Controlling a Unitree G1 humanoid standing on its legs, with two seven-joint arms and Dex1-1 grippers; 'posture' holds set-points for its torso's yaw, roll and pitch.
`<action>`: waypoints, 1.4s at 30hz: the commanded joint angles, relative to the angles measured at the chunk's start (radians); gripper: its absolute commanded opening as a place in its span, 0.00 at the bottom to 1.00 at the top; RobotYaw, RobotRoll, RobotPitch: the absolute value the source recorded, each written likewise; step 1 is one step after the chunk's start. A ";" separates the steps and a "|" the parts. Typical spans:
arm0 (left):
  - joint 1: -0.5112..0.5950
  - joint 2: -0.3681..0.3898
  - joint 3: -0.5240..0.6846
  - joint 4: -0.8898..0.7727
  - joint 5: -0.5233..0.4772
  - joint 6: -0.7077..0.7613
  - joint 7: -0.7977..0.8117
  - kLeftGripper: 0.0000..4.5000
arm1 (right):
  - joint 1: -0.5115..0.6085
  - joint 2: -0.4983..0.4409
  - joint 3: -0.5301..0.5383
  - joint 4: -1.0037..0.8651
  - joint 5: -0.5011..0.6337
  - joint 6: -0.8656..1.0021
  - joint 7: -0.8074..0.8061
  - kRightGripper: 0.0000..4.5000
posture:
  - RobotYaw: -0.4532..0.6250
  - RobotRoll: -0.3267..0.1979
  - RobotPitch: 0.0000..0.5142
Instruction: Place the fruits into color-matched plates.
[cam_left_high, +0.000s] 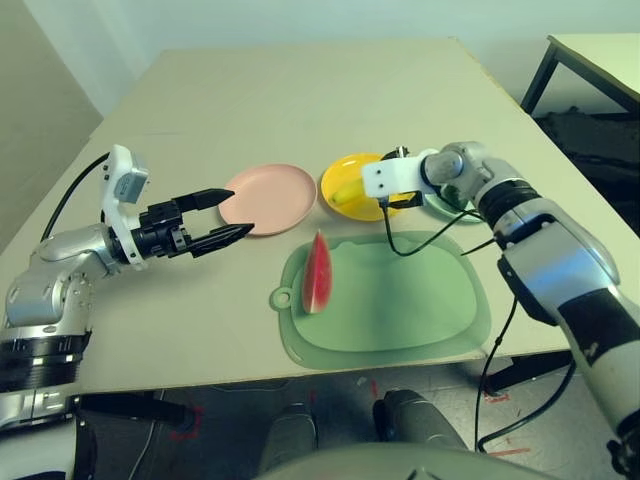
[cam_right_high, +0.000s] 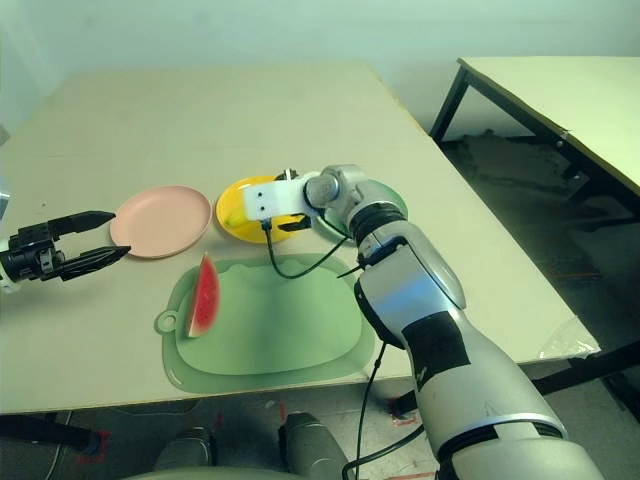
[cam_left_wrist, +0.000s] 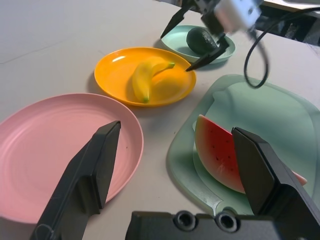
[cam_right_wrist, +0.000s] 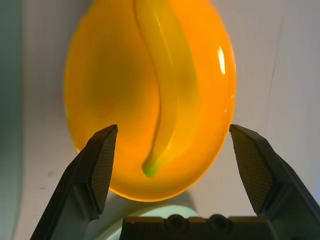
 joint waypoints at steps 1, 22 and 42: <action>-0.010 0.001 -0.011 0.028 0.038 -0.055 -0.007 1.00 | 0.021 -0.041 -0.145 -0.073 0.172 0.071 0.169 1.00 | 0.38 0.62 0.11; -0.257 0.005 -0.193 0.260 0.265 -0.429 -0.173 1.00 | 0.965 -0.248 -0.530 -1.026 0.845 0.623 0.540 1.00 | 0.32 0.62 0.10; -0.701 -0.044 -0.908 0.550 0.277 -1.060 -0.407 1.00 | 0.982 -0.225 -0.538 -0.818 0.843 0.435 0.552 1.00 | 0.26 0.62 0.06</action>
